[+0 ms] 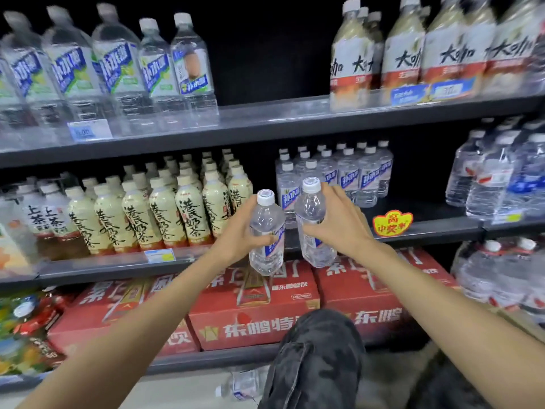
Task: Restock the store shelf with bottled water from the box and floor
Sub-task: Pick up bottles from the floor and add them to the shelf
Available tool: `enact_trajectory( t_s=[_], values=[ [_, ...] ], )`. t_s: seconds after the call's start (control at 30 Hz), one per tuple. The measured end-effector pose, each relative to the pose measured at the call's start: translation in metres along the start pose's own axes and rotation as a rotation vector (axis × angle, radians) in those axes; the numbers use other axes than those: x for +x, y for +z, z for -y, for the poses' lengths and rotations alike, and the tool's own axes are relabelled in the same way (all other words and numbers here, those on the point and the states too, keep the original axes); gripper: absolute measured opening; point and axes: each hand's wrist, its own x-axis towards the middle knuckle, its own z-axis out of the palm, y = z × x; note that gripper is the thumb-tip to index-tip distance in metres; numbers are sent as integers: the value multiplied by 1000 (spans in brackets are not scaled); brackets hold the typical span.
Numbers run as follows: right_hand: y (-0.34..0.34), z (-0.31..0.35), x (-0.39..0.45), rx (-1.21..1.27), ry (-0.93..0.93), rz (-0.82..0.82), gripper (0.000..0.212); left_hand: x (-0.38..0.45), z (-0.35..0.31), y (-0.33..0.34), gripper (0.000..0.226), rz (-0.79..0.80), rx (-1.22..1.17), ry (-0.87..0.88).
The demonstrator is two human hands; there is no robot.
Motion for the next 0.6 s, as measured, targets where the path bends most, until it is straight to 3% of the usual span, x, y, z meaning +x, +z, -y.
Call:
enact_trajectory(
  t_s=[0.13, 0.27, 0.4, 0.6],
  values=[
    [-32, -22, 11, -7, 38, -76, 69, 45, -28, 14, 73, 41, -15, 97],
    [-53, -41, 26, 14, 88, -149, 64, 85, -45, 32, 81, 69, -47, 146],
    [-64, -60, 42, 58, 130, -234, 56, 120, -52, 54, 85, 113, -103, 145],
    [-76, -93, 67, 41, 150, -321, 62, 163, -52, 84, 90, 145, -108, 140]
  ],
)
